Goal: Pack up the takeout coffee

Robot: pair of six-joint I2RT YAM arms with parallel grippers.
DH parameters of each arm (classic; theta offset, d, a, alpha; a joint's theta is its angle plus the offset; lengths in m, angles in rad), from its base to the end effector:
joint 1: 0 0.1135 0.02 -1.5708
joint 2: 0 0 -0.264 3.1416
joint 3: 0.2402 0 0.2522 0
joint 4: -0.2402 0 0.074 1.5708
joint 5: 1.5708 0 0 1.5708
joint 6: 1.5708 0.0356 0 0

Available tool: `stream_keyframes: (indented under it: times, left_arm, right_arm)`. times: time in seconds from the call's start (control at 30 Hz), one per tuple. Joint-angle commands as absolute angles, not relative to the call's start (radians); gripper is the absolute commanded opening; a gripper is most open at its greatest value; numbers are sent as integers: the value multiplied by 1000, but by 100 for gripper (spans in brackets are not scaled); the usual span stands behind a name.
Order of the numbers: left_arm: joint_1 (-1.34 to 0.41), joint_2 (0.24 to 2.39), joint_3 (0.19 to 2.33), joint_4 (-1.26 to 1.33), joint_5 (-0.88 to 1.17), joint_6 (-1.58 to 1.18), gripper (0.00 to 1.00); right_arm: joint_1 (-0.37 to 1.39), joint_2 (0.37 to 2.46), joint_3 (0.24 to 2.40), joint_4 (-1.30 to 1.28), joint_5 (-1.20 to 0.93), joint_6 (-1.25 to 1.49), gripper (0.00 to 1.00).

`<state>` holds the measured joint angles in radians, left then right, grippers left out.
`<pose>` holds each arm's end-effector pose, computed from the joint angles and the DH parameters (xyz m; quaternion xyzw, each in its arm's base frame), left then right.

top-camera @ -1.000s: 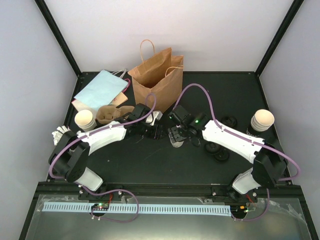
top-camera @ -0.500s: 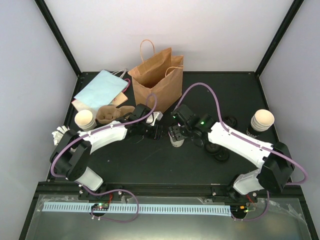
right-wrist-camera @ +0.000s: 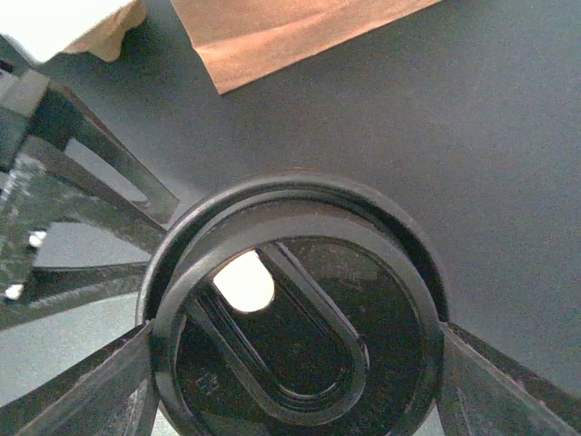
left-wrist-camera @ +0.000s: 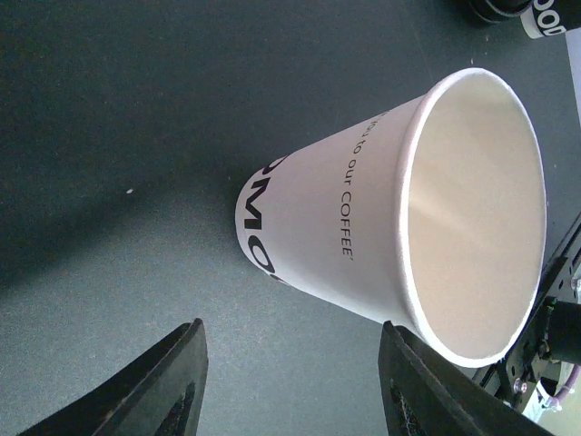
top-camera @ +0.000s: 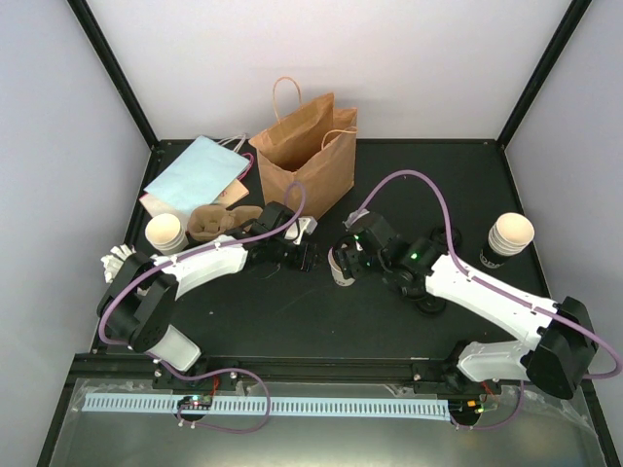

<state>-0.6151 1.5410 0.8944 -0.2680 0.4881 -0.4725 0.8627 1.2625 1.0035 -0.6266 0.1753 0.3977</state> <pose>0.2420 -0.1914 0.1941 0.1431 0.9107 -0.3575 0.1492 0.1745 0.1943 0.2759 -0.1876 0.9198 0.1306 0.3190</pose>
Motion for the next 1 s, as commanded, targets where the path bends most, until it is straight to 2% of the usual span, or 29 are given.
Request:
stream_keyframes:
  times: [0.0, 0.97]
  left_arm:
    - [-608, 1554, 916, -241, 506, -474, 54]
    - [-609, 1568, 930, -244, 509, -477, 54]
  right_arm:
    - [867, 1260, 969, -564, 173, 368, 79]
    - [868, 1289, 924, -504, 211, 351, 78]
